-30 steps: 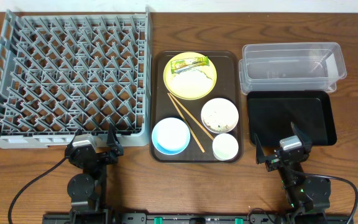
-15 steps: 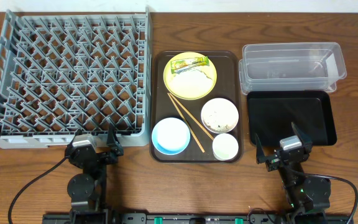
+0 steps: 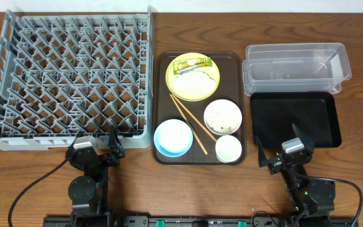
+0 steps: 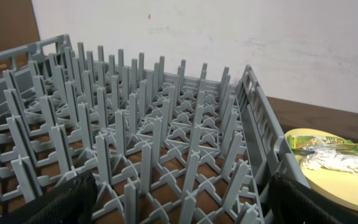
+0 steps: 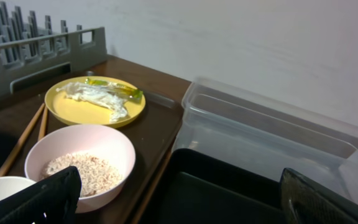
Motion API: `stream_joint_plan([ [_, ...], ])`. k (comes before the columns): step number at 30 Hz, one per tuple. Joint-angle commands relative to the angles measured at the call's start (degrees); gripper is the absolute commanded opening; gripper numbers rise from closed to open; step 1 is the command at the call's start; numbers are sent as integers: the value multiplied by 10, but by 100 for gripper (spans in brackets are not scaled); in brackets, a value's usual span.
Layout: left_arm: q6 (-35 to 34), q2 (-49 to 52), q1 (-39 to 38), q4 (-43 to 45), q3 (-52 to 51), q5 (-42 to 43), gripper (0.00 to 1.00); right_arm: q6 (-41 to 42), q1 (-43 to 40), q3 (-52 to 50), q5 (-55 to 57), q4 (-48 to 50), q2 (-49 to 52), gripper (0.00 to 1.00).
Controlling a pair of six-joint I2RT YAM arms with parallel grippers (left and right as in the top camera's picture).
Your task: Sort waste into correct bins and load items into the dishwasher
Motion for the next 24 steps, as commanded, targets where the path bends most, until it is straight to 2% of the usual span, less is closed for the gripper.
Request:
stream_joint_plan([
  [1,5,-3,3,-25,-9,-3,89,3,-3,30,-13,2,16,99],
  [7,5,-3,3,-25,-9,-3,89,3,-3,101,-13,2,88,99],
  [12,5,-3,3,-25,-9,-3,89,2,-3,185,-31,6,196,99],
  [19,5,-3,3,-25,-9,-3,89,3,-3,359,-122,3,419,99],
  [24,5,-3,3,-25,-9,-3,89,3,-3,554,-192,-83,608,99],
])
